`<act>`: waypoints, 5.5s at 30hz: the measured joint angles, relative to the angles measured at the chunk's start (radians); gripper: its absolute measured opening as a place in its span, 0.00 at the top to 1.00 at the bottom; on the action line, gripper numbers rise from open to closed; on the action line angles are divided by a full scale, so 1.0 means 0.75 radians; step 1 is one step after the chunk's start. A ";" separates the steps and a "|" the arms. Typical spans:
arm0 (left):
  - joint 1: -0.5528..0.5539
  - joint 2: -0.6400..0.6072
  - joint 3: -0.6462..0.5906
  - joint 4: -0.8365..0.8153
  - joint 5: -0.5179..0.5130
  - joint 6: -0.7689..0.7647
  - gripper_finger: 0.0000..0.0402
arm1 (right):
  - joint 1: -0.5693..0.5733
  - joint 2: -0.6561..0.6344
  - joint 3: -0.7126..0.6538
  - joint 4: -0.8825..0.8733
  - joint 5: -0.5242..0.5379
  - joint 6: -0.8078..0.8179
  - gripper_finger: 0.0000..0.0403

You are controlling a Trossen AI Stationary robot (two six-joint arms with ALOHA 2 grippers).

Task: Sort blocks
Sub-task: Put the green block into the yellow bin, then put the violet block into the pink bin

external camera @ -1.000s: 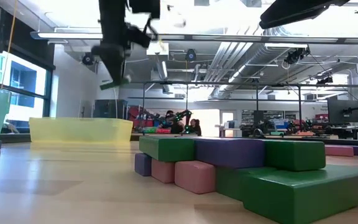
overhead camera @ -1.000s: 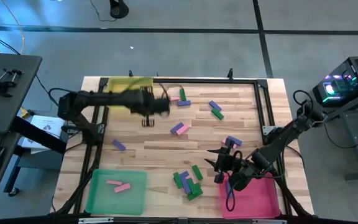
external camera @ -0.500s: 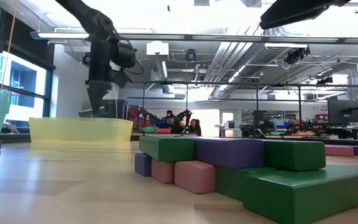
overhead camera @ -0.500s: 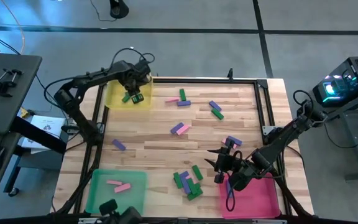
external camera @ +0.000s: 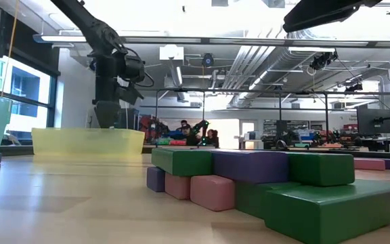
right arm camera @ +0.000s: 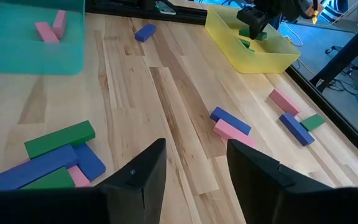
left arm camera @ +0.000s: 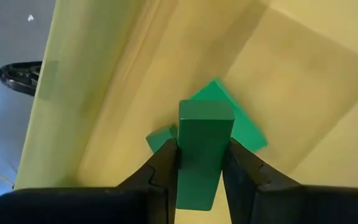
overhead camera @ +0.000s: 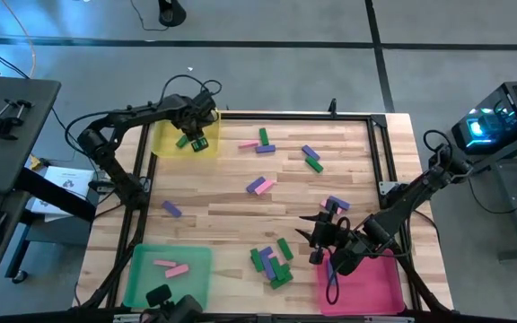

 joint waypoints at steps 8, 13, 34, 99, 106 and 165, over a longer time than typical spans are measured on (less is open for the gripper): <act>0.001 0.000 -0.039 0.046 0.006 0.001 0.62 | 0.000 0.000 0.000 0.000 0.000 0.000 0.62; -0.002 0.000 -0.027 0.020 -0.041 -0.057 0.51 | 0.000 0.000 0.000 0.000 0.000 0.000 0.62; -0.584 -0.242 0.127 -0.273 -0.252 -0.536 0.57 | -0.004 0.032 0.000 0.007 0.000 0.068 0.62; -1.610 -0.303 -0.588 1.364 -0.424 -0.771 0.59 | -0.437 0.799 0.672 -0.134 -1.101 -0.813 0.25; -1.610 -0.303 -0.588 1.364 -0.424 -0.772 0.59 | -0.538 0.799 0.668 -0.209 -0.984 -0.617 0.25; -1.610 -0.300 -0.589 1.364 -0.426 -0.794 0.59 | 0.382 0.265 0.302 -0.416 -0.430 1.207 0.82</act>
